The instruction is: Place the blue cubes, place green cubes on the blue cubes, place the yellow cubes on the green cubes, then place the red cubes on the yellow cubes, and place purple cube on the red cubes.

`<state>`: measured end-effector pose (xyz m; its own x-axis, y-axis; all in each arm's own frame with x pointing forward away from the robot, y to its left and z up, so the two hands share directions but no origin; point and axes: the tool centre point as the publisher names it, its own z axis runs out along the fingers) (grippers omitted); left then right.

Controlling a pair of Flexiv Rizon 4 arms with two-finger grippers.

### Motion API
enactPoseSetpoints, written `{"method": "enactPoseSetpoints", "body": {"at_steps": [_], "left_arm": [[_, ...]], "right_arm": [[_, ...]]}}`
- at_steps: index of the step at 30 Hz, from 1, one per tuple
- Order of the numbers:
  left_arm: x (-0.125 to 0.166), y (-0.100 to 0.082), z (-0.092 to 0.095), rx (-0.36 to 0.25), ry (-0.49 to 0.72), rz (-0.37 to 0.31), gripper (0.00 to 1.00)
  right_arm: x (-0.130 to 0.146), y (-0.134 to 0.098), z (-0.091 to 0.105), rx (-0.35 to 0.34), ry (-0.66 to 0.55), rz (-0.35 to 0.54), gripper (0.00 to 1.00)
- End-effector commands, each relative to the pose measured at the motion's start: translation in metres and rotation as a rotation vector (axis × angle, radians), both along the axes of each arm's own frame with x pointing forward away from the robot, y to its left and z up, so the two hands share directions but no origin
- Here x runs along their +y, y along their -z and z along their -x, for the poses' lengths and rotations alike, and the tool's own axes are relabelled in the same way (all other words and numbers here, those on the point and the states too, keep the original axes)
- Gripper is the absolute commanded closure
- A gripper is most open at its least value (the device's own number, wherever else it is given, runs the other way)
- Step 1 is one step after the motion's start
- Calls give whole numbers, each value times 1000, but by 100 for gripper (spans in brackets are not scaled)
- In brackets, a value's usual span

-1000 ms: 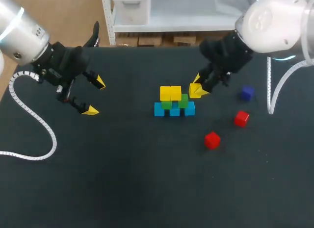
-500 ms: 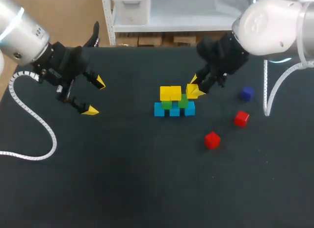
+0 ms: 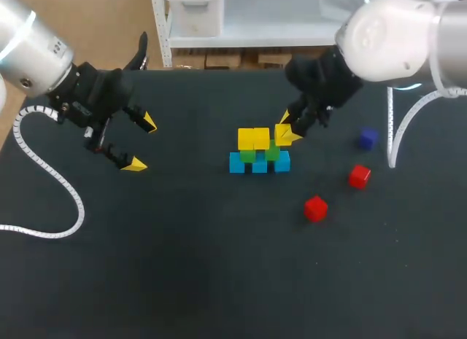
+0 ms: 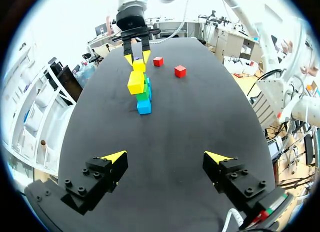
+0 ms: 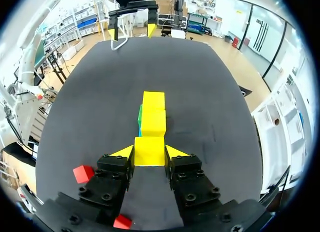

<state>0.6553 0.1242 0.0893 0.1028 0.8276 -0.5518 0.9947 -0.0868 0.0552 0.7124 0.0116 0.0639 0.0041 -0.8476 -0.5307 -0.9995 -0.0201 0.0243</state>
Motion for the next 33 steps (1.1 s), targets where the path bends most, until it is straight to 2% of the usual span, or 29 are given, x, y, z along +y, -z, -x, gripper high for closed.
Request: {"method": "enactPoseSetpoints", "body": {"at_steps": [1, 33], "left_arm": [[1, 1, -1, -1, 3, 2, 0], [1, 1, -1, -1, 3, 2, 0]], "right_arm": [[3, -2, -2, 1, 3, 28, 100], [9, 6, -6, 24, 6, 33, 100]]}}
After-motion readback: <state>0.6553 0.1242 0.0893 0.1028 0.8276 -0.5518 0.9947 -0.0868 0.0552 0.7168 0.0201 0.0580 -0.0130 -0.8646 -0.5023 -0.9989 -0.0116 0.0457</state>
